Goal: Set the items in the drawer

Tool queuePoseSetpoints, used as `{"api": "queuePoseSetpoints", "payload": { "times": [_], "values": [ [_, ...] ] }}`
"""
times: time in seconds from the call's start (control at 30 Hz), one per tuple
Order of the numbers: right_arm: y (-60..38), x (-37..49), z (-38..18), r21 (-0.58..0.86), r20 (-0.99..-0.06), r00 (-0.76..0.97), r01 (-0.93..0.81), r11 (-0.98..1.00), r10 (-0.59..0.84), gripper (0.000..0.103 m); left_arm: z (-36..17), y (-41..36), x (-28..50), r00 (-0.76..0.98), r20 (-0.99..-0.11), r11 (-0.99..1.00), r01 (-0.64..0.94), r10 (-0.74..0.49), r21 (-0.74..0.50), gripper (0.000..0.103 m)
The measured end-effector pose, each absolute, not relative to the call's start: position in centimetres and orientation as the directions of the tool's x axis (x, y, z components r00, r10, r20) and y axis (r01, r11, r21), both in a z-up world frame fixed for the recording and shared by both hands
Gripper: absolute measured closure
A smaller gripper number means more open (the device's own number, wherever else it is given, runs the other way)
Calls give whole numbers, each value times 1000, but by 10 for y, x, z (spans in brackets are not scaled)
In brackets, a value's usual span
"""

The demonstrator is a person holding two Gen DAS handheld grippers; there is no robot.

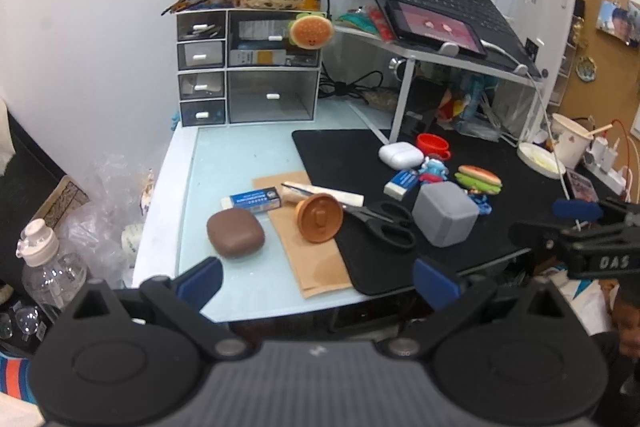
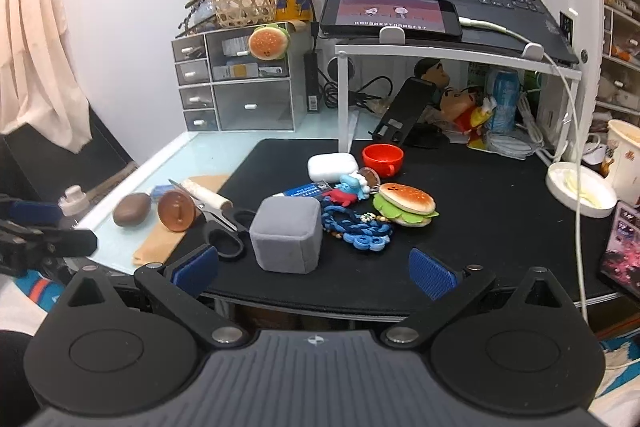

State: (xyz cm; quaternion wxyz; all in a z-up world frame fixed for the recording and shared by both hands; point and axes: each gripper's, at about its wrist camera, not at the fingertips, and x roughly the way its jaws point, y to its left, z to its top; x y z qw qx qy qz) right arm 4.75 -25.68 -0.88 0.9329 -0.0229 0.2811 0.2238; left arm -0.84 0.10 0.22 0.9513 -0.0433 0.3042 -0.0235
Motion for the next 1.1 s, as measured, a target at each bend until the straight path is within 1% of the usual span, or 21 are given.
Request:
{"api": "queuePoseSetpoints", "payload": {
  "times": [0.17, 0.43, 0.63, 0.77, 0.93, 1.1],
  "values": [
    [-262, 40, -8, 70, -529, 749, -430, 900, 399, 0, 9, -8, -13, 807, -589, 997, 11, -50, -70, 0],
    [-264, 31, -3, 88, -528, 746, -427, 900, 405, 0, 14, -13, -25, 809, -585, 996, 12, -60, -86, 0],
    [-257, 19, -1, 86, -522, 745, -438, 895, 415, 0, 19, -20, -37, 815, -576, 997, 26, -65, -76, 0],
    [-255, 10, 2, 84, -514, 743, -453, 888, 428, 0, 25, -23, -43, 819, -568, 995, 30, -80, -96, 0],
    [-261, 1, 6, 91, -509, 738, -466, 880, 443, 0, 39, -28, -50, 834, -549, 994, -8, -51, -105, 0],
    [-271, -9, 11, 92, -493, 741, -478, 874, 457, 0, 45, -45, -61, 831, -554, 997, 9, -48, -72, 0]
  ]
}}
